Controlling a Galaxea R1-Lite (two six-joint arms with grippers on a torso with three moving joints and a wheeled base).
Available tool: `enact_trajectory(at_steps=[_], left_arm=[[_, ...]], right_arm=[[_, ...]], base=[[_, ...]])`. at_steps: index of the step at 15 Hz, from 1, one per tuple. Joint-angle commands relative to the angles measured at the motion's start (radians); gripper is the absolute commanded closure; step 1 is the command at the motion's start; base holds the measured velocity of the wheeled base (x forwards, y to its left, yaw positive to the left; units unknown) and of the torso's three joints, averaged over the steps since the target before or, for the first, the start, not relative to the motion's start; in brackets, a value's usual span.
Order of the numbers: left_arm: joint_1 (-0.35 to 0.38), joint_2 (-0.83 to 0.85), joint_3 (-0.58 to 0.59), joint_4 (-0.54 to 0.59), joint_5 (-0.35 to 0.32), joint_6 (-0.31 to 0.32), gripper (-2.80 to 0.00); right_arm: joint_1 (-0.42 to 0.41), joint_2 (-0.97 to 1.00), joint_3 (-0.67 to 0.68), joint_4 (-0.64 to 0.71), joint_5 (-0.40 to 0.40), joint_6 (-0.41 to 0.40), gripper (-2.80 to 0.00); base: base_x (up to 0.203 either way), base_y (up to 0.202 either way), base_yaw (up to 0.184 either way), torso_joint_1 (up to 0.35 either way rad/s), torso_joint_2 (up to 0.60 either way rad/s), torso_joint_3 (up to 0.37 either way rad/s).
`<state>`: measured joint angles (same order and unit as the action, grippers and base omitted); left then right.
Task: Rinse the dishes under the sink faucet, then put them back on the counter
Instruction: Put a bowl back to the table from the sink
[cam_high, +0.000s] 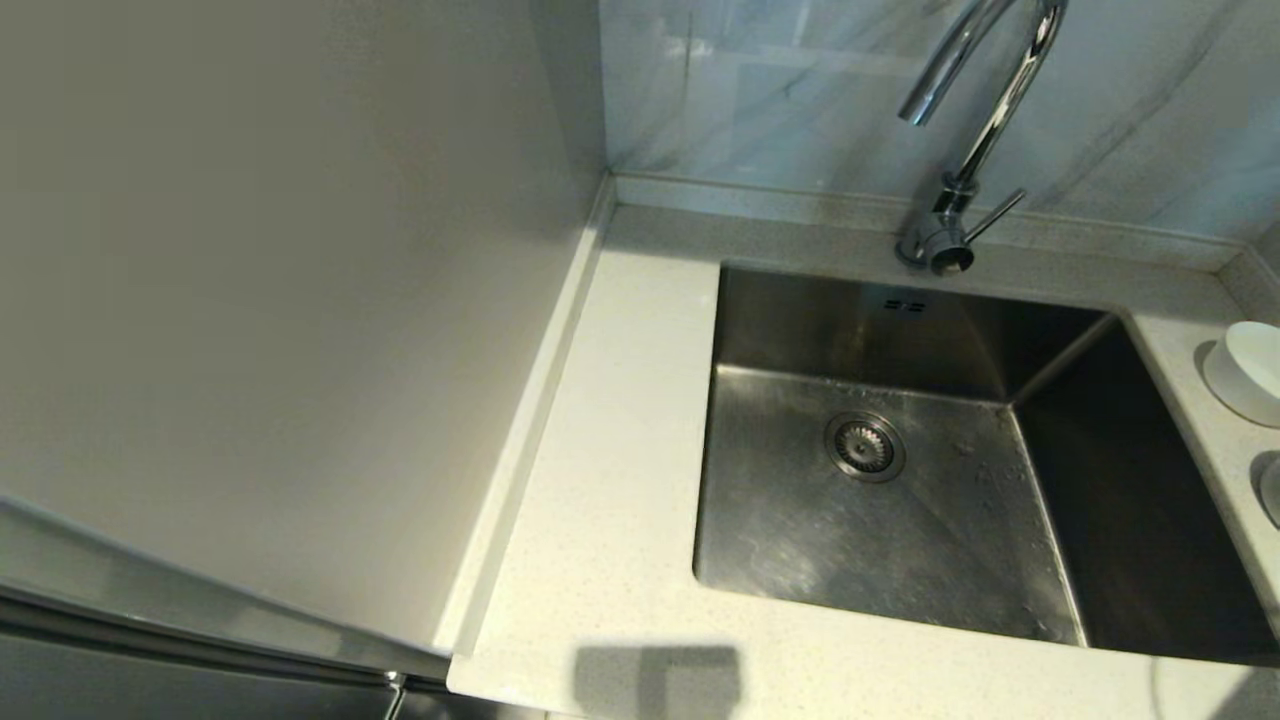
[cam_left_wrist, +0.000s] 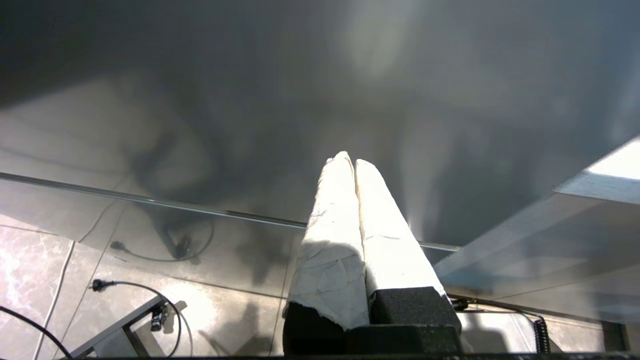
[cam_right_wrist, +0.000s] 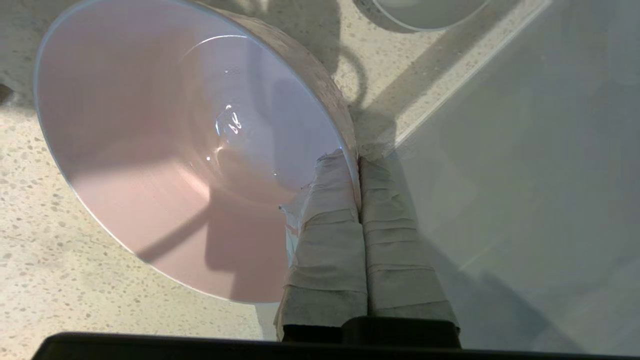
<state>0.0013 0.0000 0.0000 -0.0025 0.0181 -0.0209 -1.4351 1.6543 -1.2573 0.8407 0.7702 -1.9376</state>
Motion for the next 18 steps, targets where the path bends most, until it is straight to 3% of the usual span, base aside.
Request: enact_trajectory(at_steps=[1, 4, 9, 15, 18], left_arm=[[0.0, -0.003, 0.0, -0.001, 0.0, -0.001, 0.0], [0.0, -0.003, 0.0, -0.001, 0.0, -0.001, 0.0], [0.0, -0.004, 0.0, -0.001, 0.0, -0.001, 0.0], [0.0, -0.003, 0.0, -0.001, 0.0, -0.001, 0.0], [0.0, -0.003, 0.0, -0.001, 0.0, -0.001, 0.0]], right_arm=[[0.001, -0.064, 0.017, 0.031, 0.006, -0.005, 0.0], [0.004, -0.163, 0.013, 0.178, 0.008, 0.047, 0.0], [0.001, -0.249, -0.026, 0.186, 0.044, 0.339, 0.0], [0.016, -0.289, -0.048, 0.192, 0.193, 0.355, 0.0], [0.062, -0.292, -0.066, 0.191, 0.284, 0.273, 0.0]], base=[[0.0, 0.0, 0.0, 0.0, 0.0, 0.0], [0.0, 0.0, 0.0, 0.0, 0.0, 0.0], [0.0, 0.0, 0.0, 0.0, 0.0, 0.0], [0.0, 0.0, 0.0, 0.0, 0.0, 0.0], [0.0, 0.0, 0.0, 0.0, 0.0, 0.0]])
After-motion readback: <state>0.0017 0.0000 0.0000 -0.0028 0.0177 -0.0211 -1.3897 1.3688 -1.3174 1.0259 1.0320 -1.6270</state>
